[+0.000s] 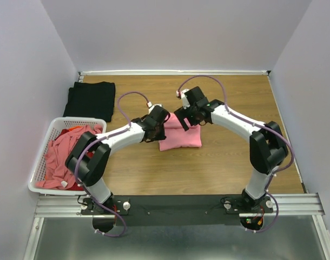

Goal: Fold and stack the t-shirts
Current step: Fold the tshirt

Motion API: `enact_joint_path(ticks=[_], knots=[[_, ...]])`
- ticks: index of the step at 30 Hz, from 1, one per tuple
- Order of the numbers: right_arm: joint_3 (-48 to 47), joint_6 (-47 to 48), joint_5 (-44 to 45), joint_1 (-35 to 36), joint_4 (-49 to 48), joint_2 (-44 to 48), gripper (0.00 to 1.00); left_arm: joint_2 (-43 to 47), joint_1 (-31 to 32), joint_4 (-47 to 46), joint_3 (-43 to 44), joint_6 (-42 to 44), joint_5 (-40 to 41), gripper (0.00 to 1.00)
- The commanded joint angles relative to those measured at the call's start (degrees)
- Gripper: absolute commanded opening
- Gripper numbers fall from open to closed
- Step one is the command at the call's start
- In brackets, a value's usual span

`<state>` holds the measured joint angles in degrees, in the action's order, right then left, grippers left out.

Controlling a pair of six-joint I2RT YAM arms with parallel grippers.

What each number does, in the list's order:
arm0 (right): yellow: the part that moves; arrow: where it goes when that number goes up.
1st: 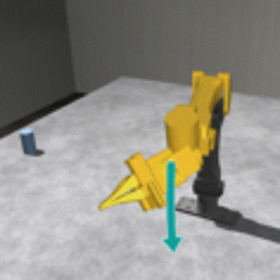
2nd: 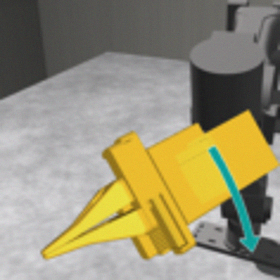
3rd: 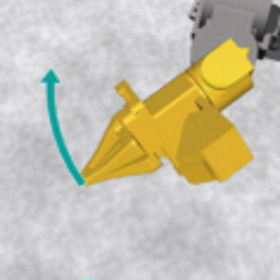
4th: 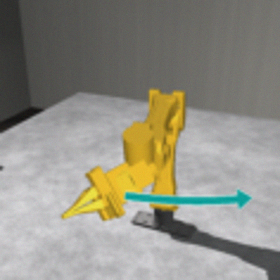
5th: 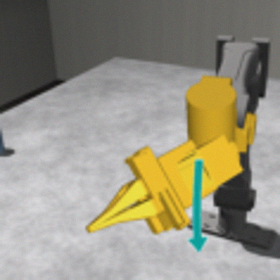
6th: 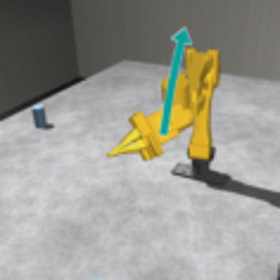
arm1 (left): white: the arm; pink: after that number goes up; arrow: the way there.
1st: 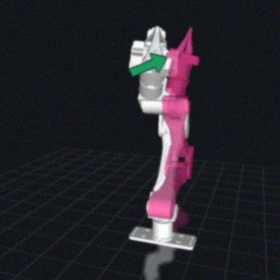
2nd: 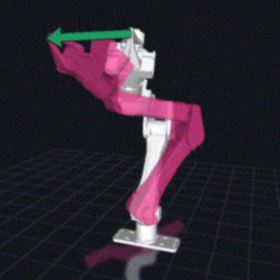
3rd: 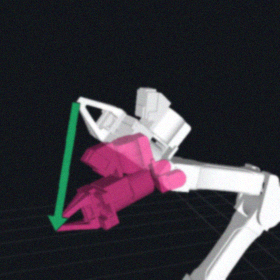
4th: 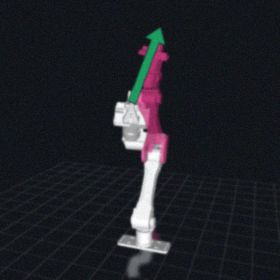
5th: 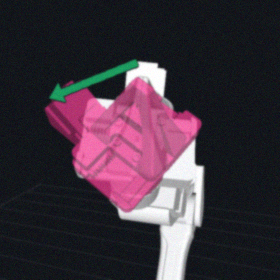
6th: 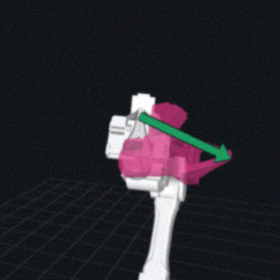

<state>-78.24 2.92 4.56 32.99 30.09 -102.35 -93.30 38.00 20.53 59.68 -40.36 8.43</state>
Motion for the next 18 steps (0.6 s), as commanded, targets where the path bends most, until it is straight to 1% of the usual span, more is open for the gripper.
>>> enact_joint_path(ticks=[1,7,8,9,11,12,14,18], knots=[[-0.77,6.22,4.40,3.57,-1.78,-3.12,1.00,-3.73,1.11,-2.07,-0.17,-0.95,1.24,0.31],[-3.06,7.80,6.95,4.62,-2.93,-7.78,1.00,-5.75,1.38,-4.89,-3.52,-3.15,0.19,0.30],[-3.67,7.80,7.91,4.62,-3.45,-8.30,1.00,-5.93,1.46,-4.98,-3.69,-3.06,0.19,0.30],[-3.85,7.63,10.79,4.54,-4.06,-9.44,1.00,-6.37,1.64,-5.15,-3.87,-3.15,0.27,0.29],[-3.94,8.07,12.75,4.45,-5.21,-10.59,1.00,-6.55,1.82,-5.15,-4.22,-3.15,0.28,0.29],[-4.72,8.16,14.32,4.19,-6.00,-11.73,1.00,-6.63,1.99,-5.33,-4.57,-3.23,0.36,0.29],[-5.78,7.81,14.69,3.40,-6.27,-12.88,1.00,-6.72,2.08,-5.50,-4.92,-3.32,0.63,0.29],[-8.59,6.66,16.36,-0.11,-7.06,-14.02,1.00,-7.07,2.25,-5.59,-5.80,-2.97,0.89,0.29]])
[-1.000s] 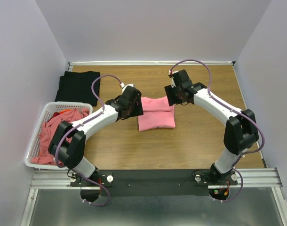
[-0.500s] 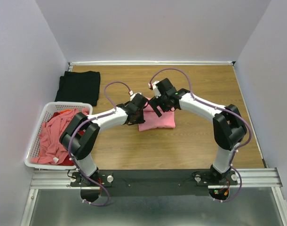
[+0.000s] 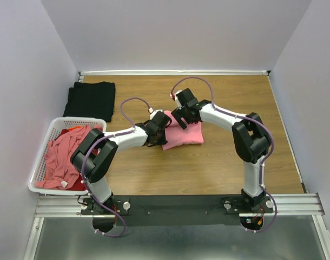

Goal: Fold and stack the t-shirts
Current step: Fold the tshirt

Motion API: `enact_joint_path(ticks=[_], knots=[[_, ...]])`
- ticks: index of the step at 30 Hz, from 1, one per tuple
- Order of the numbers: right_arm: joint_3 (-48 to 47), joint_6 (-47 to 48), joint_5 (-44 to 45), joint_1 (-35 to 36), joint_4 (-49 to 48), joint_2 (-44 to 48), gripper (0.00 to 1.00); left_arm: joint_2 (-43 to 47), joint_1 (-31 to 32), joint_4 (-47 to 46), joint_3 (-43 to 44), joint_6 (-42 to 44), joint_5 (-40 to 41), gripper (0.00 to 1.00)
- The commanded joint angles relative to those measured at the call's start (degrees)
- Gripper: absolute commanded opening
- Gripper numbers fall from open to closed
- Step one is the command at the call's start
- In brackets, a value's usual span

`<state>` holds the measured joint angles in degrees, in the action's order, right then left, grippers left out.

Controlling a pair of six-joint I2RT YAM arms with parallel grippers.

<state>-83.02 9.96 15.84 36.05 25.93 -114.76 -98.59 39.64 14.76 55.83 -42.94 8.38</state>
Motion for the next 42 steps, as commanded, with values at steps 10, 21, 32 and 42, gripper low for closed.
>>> enact_joint_path(ticks=[10,21,32,42], knots=[[-13.64,-8.08,1.93,-11.96,-0.54,-5.47,0.99,-1.79,0.70,0.61,-1.70,0.31,1.55,0.29],[-0.32,-26.11,-26.27,-13.03,1.49,13.94,0.68,9.63,0.35,6.42,3.93,-0.39,4.98,0.43],[23.56,-35.61,-48.07,-15.13,-15.52,21.42,0.32,5.70,0.26,-1.31,4.72,2.07,-6.35,0.38],[46.96,-42.29,-53.45,-26.02,-35.86,16.32,0.21,-6.61,0.00,-2.55,1.74,1.81,-6.27,0.35]])
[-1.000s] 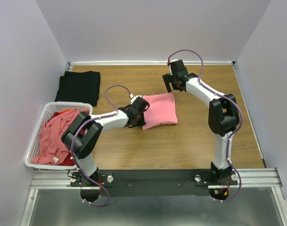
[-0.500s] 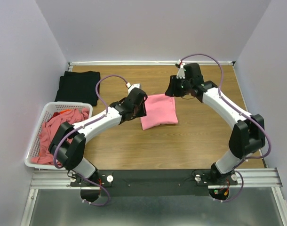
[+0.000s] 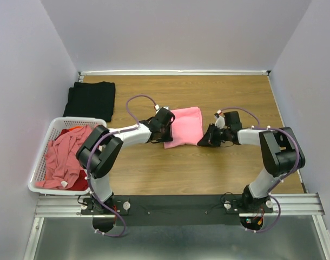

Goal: Fold and stack the t-shirts
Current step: Fold the tshirt

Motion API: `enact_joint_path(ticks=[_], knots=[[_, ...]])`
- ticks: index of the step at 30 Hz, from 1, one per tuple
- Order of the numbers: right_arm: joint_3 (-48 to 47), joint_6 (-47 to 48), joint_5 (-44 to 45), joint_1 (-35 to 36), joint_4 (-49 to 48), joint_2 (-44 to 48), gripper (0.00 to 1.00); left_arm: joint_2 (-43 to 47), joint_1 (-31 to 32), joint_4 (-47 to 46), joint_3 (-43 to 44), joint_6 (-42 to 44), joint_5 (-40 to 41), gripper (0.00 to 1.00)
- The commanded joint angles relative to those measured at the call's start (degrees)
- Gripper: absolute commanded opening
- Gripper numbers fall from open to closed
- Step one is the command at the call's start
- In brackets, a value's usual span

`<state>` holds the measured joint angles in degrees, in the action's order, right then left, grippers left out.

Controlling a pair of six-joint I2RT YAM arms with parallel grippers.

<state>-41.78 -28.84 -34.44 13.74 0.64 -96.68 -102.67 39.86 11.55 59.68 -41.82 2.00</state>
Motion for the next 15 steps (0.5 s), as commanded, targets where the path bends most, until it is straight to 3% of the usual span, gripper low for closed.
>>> enact_joint_path(ticks=[1,7,9,15], knots=[[6.61,-3.50,-2.92,-4.15,-11.01,-1.84,0.21,-2.71,-0.22,0.58,-2.72,0.34,0.28,0.35],[8.82,-4.03,-4.84,-4.42,-10.14,4.38,0.22,-0.44,-0.31,1.54,-5.71,-0.01,0.98,0.36],[7.77,-4.12,-6.08,-4.42,-8.12,8.85,0.26,1.24,-0.30,2.33,-5.02,0.69,1.86,0.41],[-5.05,-4.73,-11.44,-4.33,-6.27,9.94,0.32,4.94,-3.64,4.18,3.15,2.18,0.03,0.44]])
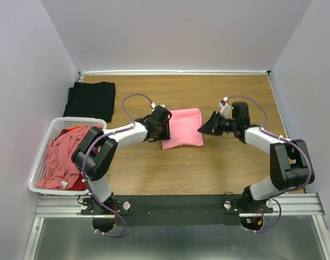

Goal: Fold and stack the t-shirts
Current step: Fold the tshirt

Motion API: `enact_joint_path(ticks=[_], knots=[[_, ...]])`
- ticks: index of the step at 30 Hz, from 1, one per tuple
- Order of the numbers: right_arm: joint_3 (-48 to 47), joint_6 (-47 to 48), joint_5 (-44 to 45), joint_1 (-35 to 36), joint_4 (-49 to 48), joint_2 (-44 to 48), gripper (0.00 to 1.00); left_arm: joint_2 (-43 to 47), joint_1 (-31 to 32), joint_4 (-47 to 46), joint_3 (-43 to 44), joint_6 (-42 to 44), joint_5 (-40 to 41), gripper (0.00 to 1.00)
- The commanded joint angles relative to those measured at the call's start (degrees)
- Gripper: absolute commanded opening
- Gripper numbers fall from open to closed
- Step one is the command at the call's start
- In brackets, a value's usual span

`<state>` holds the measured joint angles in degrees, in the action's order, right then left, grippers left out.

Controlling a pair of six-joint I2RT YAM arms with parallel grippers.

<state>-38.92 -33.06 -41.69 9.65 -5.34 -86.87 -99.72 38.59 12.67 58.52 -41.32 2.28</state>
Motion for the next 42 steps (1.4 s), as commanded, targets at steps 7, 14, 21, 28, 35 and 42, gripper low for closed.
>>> enact_joint_path(ticks=[7,14,21,28,35,42], knots=[[-25.23,-4.02,-5.15,1.77,-4.92,-14.10,0.35,-6.34,-7.73,2.37,16.25,6.33,-4.19,0.41],[-33.68,-8.69,-6.56,1.95,-11.97,-29.39,0.34,-17.51,-10.37,3.15,24.62,8.19,-8.34,0.35],[-34.48,-9.13,-4.63,-1.29,-14.43,-41.27,0.33,-25.78,-14.41,2.19,27.35,7.48,-10.98,0.34],[-32.81,-8.52,-4.19,-4.29,-15.22,-44.27,0.33,-26.58,-16.08,1.40,26.30,8.01,-13.35,0.33],[-30.17,-7.02,-5.32,-4.11,-11.62,-32.59,0.34,-18.15,-16.44,3.41,24.97,7.83,-10.11,0.50],[-23.59,-7.20,-8.32,1.58,-11.00,-22.65,0.33,-7.78,-16.00,4.21,19.63,7.48,-13.00,0.56]])
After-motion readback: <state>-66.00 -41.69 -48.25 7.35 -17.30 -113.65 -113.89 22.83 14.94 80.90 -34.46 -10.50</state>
